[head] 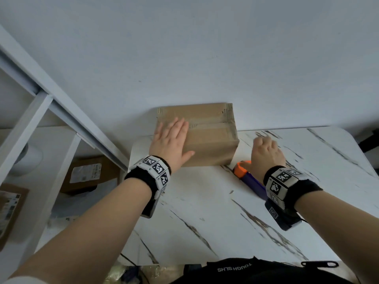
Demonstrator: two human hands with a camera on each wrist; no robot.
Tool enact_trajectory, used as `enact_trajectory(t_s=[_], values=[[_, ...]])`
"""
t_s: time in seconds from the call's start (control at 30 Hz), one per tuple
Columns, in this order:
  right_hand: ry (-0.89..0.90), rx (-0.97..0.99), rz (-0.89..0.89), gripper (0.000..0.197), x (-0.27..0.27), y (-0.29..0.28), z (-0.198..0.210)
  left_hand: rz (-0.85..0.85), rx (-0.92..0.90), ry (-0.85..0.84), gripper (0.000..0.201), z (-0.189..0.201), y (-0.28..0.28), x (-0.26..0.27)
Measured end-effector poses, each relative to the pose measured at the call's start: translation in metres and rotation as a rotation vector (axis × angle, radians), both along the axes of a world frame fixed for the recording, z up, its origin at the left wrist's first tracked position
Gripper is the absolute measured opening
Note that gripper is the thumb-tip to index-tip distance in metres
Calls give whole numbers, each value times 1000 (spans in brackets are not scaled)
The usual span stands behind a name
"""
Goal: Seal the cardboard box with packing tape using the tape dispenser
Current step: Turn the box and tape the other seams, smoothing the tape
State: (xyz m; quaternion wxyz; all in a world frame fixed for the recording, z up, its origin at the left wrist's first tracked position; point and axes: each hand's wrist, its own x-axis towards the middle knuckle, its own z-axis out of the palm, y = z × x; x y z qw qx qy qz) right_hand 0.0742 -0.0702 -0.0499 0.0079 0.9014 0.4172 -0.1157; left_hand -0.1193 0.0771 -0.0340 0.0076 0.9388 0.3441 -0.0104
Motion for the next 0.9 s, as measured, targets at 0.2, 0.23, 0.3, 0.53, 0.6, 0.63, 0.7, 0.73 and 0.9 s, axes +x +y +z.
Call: enact_trajectory(t_s=[0.2, 0.23, 0.3, 0.53, 0.6, 0.63, 0.7, 0.73, 0.9], values=[[163, -295, -111, 52, 7, -35, -17, -130, -23, -43, 75, -2, -28, 42], [158, -286, -115, 49, 7, -38, -21, -140, -22, -37, 75, -3, -31, 46], [151, -238, -102, 46, 7, -40, -25, -146, -26, -26, 75, -4, -33, 53], [170, -141, -77, 42, 22, -16, -30, -104, -55, 8, 72, -6, -29, 66], [198, -137, -54, 38, 28, -6, -31, -82, -70, 11, 72, -7, -27, 67], [206, -140, -39, 36, 31, 0, -33, -71, -77, 10, 72, -8, -27, 67], [204, -150, -15, 35, 35, 10, -36, -55, -83, 2, 72, -10, -27, 67], [191, -147, -2, 35, 37, 14, -37, -52, -89, -4, 72, -10, -28, 67], [133, -137, 49, 39, 46, 23, -41, -15, -115, 8, 72, -5, -30, 66]])
